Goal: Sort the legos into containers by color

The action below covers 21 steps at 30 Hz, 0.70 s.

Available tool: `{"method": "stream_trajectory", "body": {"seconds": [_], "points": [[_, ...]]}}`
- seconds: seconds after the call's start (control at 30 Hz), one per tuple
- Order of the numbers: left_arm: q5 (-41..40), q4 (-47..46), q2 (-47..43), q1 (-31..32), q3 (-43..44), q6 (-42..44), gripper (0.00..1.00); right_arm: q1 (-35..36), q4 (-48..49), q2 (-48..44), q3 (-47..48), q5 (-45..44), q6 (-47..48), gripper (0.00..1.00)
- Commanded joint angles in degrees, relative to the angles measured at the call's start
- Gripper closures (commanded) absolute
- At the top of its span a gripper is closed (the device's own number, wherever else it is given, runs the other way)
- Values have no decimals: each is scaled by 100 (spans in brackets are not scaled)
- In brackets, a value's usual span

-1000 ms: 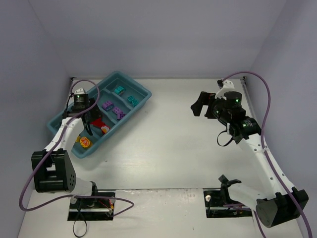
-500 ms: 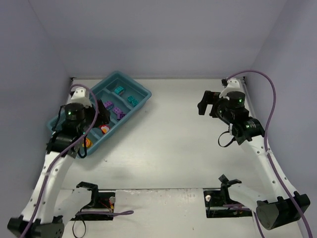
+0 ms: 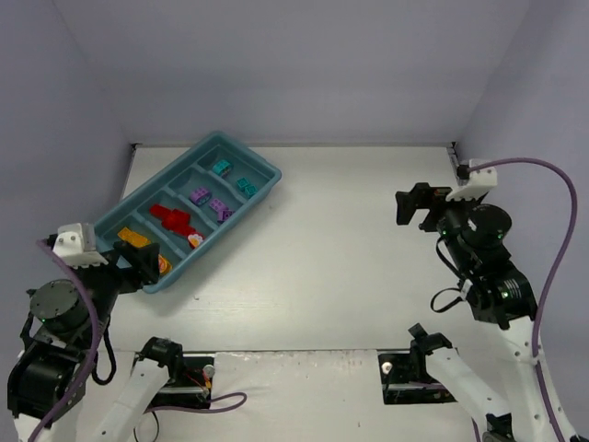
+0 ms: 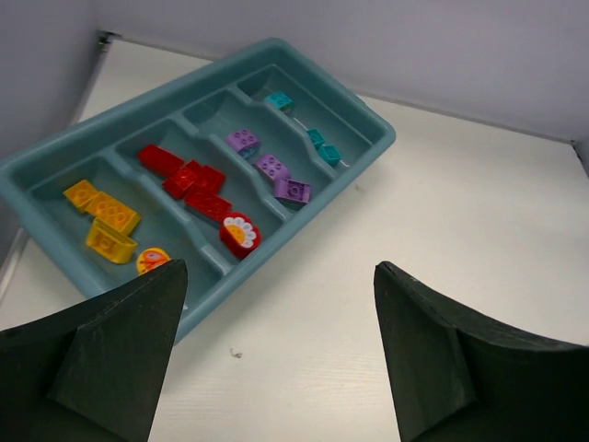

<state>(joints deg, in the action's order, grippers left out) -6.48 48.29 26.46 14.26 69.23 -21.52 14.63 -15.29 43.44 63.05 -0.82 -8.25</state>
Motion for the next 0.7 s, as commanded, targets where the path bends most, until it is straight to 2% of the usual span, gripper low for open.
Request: {"method": "stream_trajectory", "body": {"seconds": [0.0,0.13,0.37,0.67], "points": [[-677,356,-149,24,187,183,24,-31,229,-336,-64,-217,104,0],[-1065,558,-544,24,205,402,21,-31,114,-757,-187,-190,288,0],[-1627,830,-817,24,135,324,18,294,8,-1162,-337,-779,306,0],[-1936,1059,-1046,24,-24,157,17,672,-18,-1496,-565,-946,350,0]]}}
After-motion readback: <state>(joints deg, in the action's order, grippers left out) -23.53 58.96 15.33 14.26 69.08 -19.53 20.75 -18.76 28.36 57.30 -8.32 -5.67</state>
